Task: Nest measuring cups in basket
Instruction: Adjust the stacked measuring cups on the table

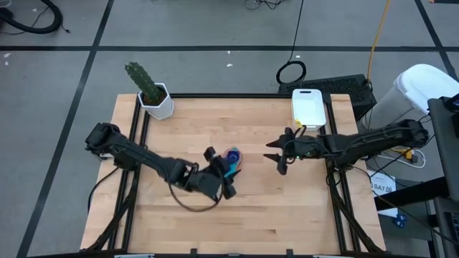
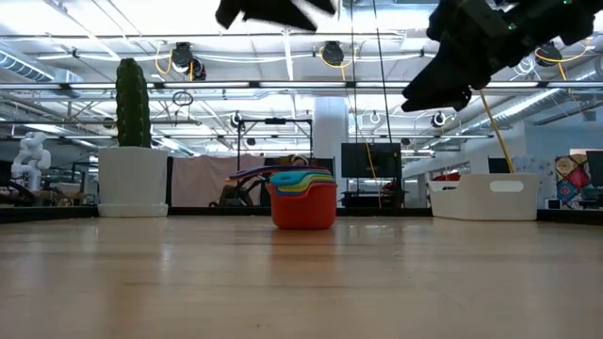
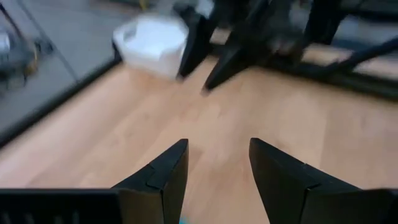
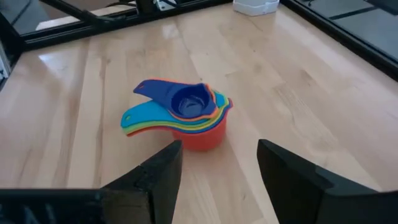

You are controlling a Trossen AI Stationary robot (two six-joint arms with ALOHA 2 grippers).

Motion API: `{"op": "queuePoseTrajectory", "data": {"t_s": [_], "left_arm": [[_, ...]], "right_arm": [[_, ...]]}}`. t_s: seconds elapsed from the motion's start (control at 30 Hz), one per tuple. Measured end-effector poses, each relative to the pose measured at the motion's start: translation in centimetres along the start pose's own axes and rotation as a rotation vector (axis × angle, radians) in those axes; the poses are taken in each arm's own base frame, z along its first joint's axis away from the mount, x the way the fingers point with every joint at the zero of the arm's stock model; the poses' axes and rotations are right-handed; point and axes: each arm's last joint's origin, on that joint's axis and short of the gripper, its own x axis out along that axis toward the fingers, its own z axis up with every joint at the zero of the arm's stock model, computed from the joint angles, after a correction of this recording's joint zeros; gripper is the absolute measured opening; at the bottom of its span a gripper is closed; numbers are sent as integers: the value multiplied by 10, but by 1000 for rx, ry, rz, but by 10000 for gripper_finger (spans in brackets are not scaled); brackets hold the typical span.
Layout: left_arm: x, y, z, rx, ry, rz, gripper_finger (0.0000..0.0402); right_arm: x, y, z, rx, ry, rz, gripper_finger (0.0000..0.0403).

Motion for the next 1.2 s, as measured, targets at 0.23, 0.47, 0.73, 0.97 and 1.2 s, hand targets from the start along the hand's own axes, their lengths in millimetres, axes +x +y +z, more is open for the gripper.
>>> {"op": "queuePoseTrajectory", "data": {"t_s": [0.23, 0.47, 0.73, 0.97, 1.2], "left_arm": [[5, 35, 0, -70, 220, -18, 175], [13, 54, -3, -125, 435, -136, 175], [11, 69, -9, -127, 533, -32, 175], [11, 96, -25, -95, 707, 189, 175], [16, 105, -21, -93, 729, 171, 87]], "right_arm": [[-4, -1, 3, -65, -57, 8, 199], [-4, -2, 17, -175, -190, 1, 199], [-6, -7, 19, -213, -199, -21, 199], [-9, -5, 19, -175, -199, 4, 199], [-10, -1, 19, -192, -207, 26, 199]]}}
